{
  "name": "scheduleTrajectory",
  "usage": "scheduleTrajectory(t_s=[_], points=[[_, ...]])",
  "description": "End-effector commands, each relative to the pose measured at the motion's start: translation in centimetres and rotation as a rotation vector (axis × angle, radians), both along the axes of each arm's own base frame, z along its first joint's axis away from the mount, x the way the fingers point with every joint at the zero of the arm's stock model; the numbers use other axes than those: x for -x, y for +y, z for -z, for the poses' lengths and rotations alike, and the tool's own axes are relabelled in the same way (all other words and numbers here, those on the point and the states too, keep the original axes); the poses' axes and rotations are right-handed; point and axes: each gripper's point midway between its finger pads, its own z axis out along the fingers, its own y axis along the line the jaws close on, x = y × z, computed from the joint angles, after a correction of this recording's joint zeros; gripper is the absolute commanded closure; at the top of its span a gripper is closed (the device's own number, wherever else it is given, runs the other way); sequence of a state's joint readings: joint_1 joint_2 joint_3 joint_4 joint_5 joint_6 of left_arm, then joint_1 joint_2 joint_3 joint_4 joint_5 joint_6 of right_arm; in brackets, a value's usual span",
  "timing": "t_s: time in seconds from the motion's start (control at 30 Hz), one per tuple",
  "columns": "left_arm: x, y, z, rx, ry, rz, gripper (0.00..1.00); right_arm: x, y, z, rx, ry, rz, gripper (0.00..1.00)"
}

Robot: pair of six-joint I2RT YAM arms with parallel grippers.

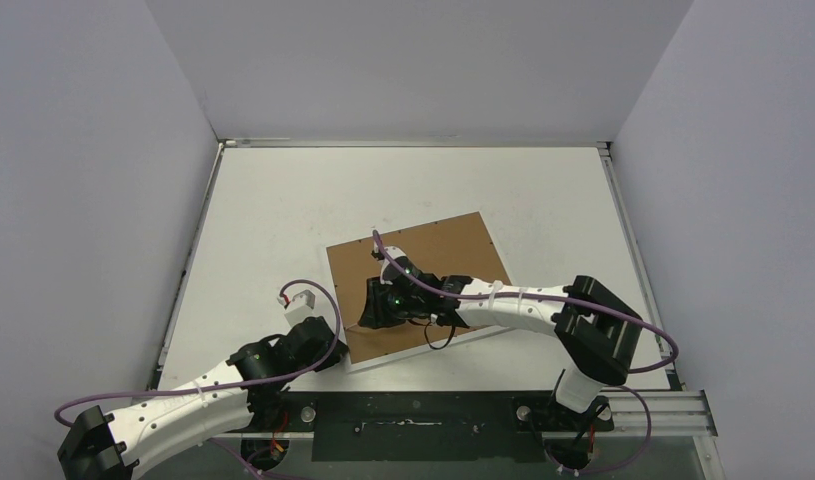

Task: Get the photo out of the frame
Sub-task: Release the photo frame item from the photo frame.

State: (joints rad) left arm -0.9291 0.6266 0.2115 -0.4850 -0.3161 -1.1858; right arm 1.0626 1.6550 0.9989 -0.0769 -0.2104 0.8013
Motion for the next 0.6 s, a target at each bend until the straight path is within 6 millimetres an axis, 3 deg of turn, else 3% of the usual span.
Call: scheduleTrajectory(t_s=[0.0,0.33,0.57], points=[[1.3,1.8,1.9,-0.099,0.054,0.019,1.0,-0.5,1.6,-0.9,-0.046,-0.019,-0.01,1.0],[1.3,1.7,2.1,-0.102,0.06,0.022,1.0,0.6,2.8,-2.2,0.117,-0.153,-0.104,1.0],[1.3,1.8,2.1,-0.103,0.058,0.015,1.0,2.9,5.4,-2.9,0.176,-0.194,-0.147,1.0]])
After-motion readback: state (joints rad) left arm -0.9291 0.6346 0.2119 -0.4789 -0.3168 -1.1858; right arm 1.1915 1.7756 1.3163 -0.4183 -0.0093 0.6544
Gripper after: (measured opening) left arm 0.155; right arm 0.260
